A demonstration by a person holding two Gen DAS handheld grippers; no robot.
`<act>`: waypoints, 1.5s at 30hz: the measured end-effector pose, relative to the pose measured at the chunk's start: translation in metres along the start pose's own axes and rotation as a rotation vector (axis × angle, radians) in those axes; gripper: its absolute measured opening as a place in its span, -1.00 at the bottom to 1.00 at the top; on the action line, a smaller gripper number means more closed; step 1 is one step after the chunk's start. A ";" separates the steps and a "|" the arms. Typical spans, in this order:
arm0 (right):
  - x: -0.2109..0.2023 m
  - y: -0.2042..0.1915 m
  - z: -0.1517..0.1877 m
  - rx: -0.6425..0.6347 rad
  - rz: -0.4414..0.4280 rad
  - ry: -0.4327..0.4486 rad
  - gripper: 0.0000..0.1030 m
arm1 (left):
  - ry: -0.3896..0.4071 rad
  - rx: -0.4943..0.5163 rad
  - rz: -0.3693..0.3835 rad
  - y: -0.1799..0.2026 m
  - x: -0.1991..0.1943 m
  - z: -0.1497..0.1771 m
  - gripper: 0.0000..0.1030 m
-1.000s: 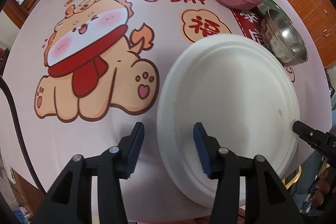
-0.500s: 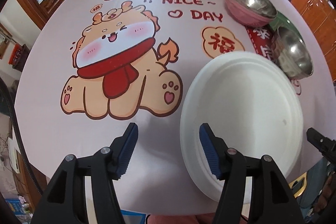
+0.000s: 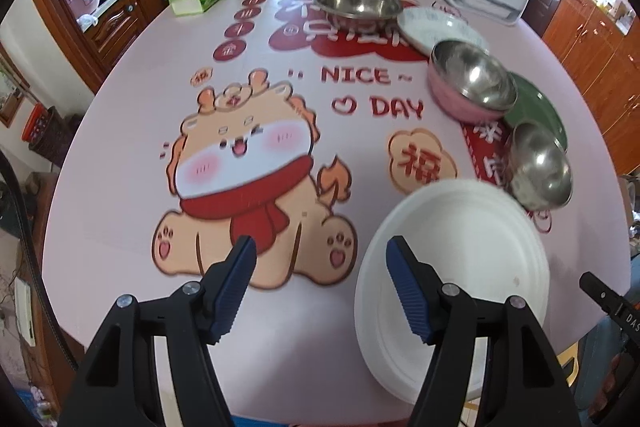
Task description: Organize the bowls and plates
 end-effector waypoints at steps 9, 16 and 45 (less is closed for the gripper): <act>-0.025 -0.007 -0.010 0.070 0.062 0.065 0.05 | -0.001 0.069 0.070 -0.002 -0.003 -0.035 0.31; -0.032 -0.014 -0.016 0.118 0.066 0.080 0.20 | -0.003 0.093 0.112 -0.004 0.000 -0.057 0.34; -0.005 0.004 -0.174 -0.120 -0.161 -0.020 0.52 | 0.017 -0.157 -0.067 0.046 -0.023 -0.096 0.54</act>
Point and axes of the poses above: each gripper's, at about its wrist camera, not at the fingertips, and x roughly the way its jaws point, y to its right, z to its underside, the point moved 3 cm from there along x, roughly the way its jaws point, and after that the axes turned 4 degrees about -x, right-handed, at the moved point
